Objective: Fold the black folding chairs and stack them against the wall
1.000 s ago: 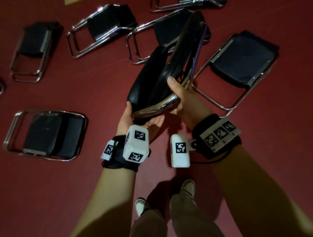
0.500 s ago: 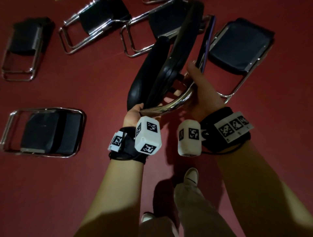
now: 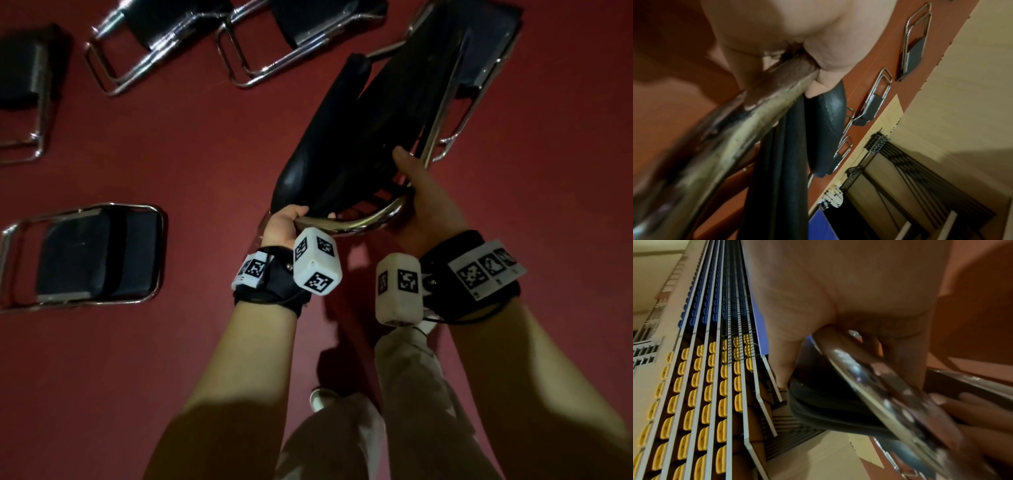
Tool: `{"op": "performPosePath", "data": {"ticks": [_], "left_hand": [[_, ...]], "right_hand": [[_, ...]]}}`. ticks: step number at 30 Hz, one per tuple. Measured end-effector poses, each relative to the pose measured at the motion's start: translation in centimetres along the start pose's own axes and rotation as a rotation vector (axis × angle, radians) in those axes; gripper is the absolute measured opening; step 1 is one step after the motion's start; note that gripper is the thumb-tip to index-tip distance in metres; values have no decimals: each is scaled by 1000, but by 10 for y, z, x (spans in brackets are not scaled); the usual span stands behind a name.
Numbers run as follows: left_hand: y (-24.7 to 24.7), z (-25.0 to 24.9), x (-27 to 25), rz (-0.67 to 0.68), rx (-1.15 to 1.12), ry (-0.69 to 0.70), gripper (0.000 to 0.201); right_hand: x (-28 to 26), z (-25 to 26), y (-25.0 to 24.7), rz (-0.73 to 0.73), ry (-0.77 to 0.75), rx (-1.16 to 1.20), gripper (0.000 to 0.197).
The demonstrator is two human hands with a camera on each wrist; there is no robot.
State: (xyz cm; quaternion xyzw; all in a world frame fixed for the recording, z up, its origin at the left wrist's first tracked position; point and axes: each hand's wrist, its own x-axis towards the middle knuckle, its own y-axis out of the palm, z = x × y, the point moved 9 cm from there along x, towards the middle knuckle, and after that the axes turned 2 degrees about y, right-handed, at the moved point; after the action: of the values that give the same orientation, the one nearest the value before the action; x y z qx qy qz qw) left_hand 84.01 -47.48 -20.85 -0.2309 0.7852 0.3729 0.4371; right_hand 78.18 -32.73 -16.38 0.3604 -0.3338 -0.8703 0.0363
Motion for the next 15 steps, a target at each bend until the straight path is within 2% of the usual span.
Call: {"op": "performPosePath", "data": {"ticks": [5,10,15], "left_hand": [[-24,50,7,-6,136,-35,28],[-34,112,12,-51,270,-88,24],[-50,174,31,-173,451,-103,19]], "right_hand": [[-35,-29,-57,-82,7,44,52],[-60,-57,-132,-166,56,130,65],[-80,-91,-214,-283,128,159,58]]}}
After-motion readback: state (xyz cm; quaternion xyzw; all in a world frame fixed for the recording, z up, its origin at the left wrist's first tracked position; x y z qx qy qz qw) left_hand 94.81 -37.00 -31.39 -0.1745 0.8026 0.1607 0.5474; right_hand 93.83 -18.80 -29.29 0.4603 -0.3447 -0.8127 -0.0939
